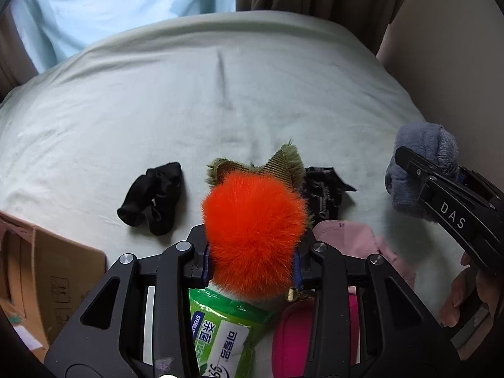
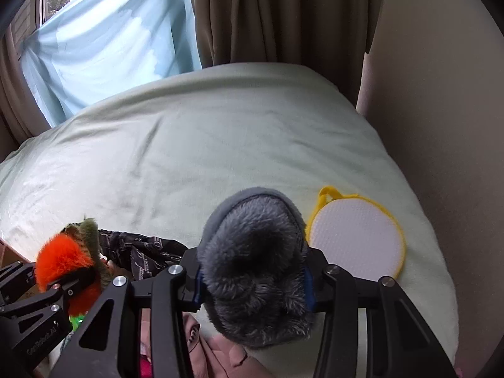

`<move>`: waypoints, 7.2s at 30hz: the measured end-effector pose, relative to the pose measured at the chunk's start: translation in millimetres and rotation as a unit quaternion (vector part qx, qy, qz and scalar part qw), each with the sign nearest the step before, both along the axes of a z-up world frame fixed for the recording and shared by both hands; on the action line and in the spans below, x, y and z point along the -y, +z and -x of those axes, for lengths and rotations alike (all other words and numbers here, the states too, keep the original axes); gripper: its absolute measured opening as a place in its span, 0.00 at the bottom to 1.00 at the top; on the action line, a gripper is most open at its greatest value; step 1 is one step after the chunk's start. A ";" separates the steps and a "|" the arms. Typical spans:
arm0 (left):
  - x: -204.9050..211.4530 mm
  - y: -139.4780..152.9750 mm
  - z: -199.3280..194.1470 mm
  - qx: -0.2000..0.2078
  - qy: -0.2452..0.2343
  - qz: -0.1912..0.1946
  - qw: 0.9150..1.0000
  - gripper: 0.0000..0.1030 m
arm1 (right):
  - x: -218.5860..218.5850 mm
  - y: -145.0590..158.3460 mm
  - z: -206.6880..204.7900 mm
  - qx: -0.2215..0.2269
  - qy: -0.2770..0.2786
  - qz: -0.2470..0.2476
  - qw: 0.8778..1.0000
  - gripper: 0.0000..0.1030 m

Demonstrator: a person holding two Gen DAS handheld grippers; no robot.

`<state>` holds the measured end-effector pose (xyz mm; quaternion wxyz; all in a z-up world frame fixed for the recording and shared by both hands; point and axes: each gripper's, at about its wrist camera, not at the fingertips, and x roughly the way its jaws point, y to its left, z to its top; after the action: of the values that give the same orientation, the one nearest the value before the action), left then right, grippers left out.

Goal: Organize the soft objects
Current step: 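Carry the orange pompom and grey sock ball over the cardboard box with both tools, then open both tools to drop the pompom and sock ball into the box, then grasp the green wipes pack with the left tool while the right tool grasps the pink pouch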

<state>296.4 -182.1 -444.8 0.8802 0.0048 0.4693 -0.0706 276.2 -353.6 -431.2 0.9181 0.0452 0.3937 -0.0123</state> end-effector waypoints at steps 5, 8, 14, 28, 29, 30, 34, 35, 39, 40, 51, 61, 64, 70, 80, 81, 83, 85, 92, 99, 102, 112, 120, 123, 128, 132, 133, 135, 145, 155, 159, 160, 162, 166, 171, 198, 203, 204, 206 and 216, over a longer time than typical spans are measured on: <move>-1.8 35.5 13.0 0.018 -0.005 0.010 1.000 0.32 | 3.9 34.0 18.8 0.018 -0.009 0.000 1.000 0.41; -2.8 65.3 21.9 0.036 -0.007 0.020 0.999 0.32 | 4.4 62.2 32.2 0.028 -0.012 0.000 1.000 0.41; -12.0 128.7 42.4 0.064 -0.005 0.044 0.997 0.32 | -8.9 124.8 59.9 0.049 -0.006 0.003 0.999 0.41; -115.9 277.1 100.8 0.116 0.011 0.072 0.991 0.32 | -111.8 264.6 122.8 0.071 0.026 -0.018 0.997 0.41; -128.9 282.7 102.8 0.118 0.012 0.073 0.990 0.32 | -125.1 270.8 127.3 0.070 0.028 -0.017 0.997 0.41; -142.8 288.1 106.8 0.120 0.012 0.072 0.990 0.32 | -139.7 275.6 130.9 0.067 0.031 -0.014 0.997 0.41; -202.4 299.8 115.2 0.118 0.013 0.055 0.991 0.32 | -187.8 282.1 139.6 0.049 0.041 -0.026 0.998 0.41; -217.4 299.2 116.1 0.117 0.014 0.050 0.992 0.32 | -205.8 281.3 140.3 0.042 0.045 -0.028 0.998 0.41; -282.1 284.1 114.8 0.094 0.027 0.038 0.994 0.32 | -255.1 266.4 133.0 0.014 0.055 -0.034 0.998 0.41; -296.3 277.1 113.7 0.086 0.031 0.035 0.995 0.32 | -263.9 263.5 130.8 0.008 0.056 -0.038 0.998 0.41; -382.5 178.6 83.6 -0.036 0.019 0.008 0.999 0.32 | -353.7 170.5 85.6 -0.132 0.036 -0.082 0.987 0.41; -384.5 74.3 59.8 -0.173 -0.027 -0.008 0.985 0.32 | -369.6 70.7 44.8 -0.266 0.021 -0.107 0.958 0.41; -380.0 47.5 52.9 -0.213 -0.038 -0.014 0.976 0.32 | -374.4 53.0 35.1 -0.292 0.024 -0.106 0.950 0.41; -377.2 16.5 42.6 -0.260 -0.042 -0.021 0.965 0.32 | -375.4 20.0 21.1 -0.337 0.023 -0.100 0.936 0.43; -372.9 28.9 43.7 -0.246 -0.080 -0.029 0.966 1.00 | -379.7 -4.8 8.4 -0.370 0.021 -0.123 0.921 0.95; -374.0 28.7 45.6 -0.248 -0.080 -0.031 0.965 1.00 | -379.8 -4.7 9.2 -0.371 0.023 -0.123 0.920 0.95; -376.5 30.2 49.6 -0.248 -0.079 -0.031 0.965 1.00 | -379.5 -2.2 10.9 -0.366 0.025 -0.122 0.922 0.95; -379.5 33.9 53.8 -0.247 -0.077 -0.030 0.966 1.00 | -380.4 1.0 12.8 -0.363 0.027 -0.123 0.923 0.95; -387.8 56.6 65.1 -0.223 -0.065 -0.017 0.972 1.00 | -388.3 23.9 21.8 -0.347 0.039 -0.111 0.930 0.95; -396.8 98.6 81.2 -0.190 -0.058 -0.029 0.980 1.00 | -395.5 67.6 43.0 -0.318 0.053 -0.088 0.942 0.95; -400.8 120.9 89.6 -0.170 -0.048 -0.027 0.984 1.00 | -391.4 94.3 54.7 -0.300 0.055 -0.090 0.948 0.95; -411.9 204.3 134.4 -0.098 -0.016 -0.012 0.995 1.00 | -382.0 201.9 99.0 -0.192 0.075 -0.059 0.977 0.95; -413.8 275.8 177.9 -0.013 0.011 -0.007 1.000 1.00 | -370.3 285.5 158.8 -0.047 0.068 -0.020 0.996 0.95; -410.0 304.1 196.5 0.026 0.020 0.002 0.999 1.00 | -356.2 311.1 184.9 0.000 0.059 -0.016 0.998 0.95; -390.2 343.3 231.2 0.089 0.037 0.019 0.995 1.00 | -319.1 334.4 224.4 0.050 0.033 -0.014 0.998 0.95; -356.9 360.5 258.6 0.124 0.052 0.020 0.991 1.00 | -281.9 340.6 251.7 0.081 0.015 -0.002 0.997 0.95; -347.9 364.1 264.7 0.132 0.054 0.022 0.990 1.00 | -272.8 341.3 257.8 0.087 0.010 0.005 0.996 0.95; -330.5 368.5 274.7 0.146 0.053 0.026 0.988 1.00 | -250.7 343.4 268.8 0.097 -0.002 0.009 0.995 0.95; -220.5 364.9 283.2 0.162 0.036 0.020 0.986 1.00 | -149.5 334.7 289.0 0.110 -0.035 0.015 0.993 0.95; -116.0 308.9 263.1 0.130 0.033 0.001 0.991 1.00 | -79.7 284.3 266.1 0.068 0.008 0.020 0.997 0.95; -87.8 273.8 250.0 0.103 0.017 -0.018 0.994 1.00 | -60.6 255.7 248.8 0.047 0.015 0.006 0.999 0.95; -81.8 263.9 245.1 0.094 0.012 -0.021 0.995 1.00 | -56.5 247.9 243.9 0.040 0.015 0.000 0.999 0.95; -73.8 245.0 234.0 0.075 0.004 -0.026 0.997 1.00 | -51.1 231.1 232.8 0.027 0.015 -0.013 0.999 0.95; -60.0 203.9 212.3 0.039 -0.013 -0.045 0.998 1.00 | -44.5 199.4 211.1 0.003 0.014 -0.033 0.999 0.95; -47.8 153.1 186.9 0.007 -0.034 -0.080 0.996 0.99 | -44.1 154.1 183.4 -0.032 0.018 -0.060 0.998 0.95; -33.1 -42.3 95.2 -0.136 -0.080 -0.117 0.981 0.79 | -85.4 -52.7 69.1 -0.235 0.016 -0.125 0.964 0.88; -36.3 -54.4 85.7 -0.157 -0.085 -0.088 0.980 0.67 | -92.9 -64.3 62.6 -0.253 0.017 -0.122 0.960 0.72; -36.9 -55.0 84.3 -0.158 -0.086 -0.084 0.980 0.64 | -95.3 -65.9 61.8 -0.255 0.016 -0.120 0.959 0.72; -37.5 -55.2 81.2 -0.162 -0.089 -0.073 0.980 0.62 | -100.1 -67.1 61.6 -0.256 0.016 -0.111 0.960 0.68; -58.3 -48.7 54.8 -0.183 -0.091 -0.034 0.978 0.38 | -104.4 -63.8 69.9 -0.244 0.018 -0.098 0.965 0.52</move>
<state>241.6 -123.8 -493.6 0.7684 0.0643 0.6224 -0.1342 206.3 -249.2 -495.0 0.7853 0.1234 0.6059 0.0326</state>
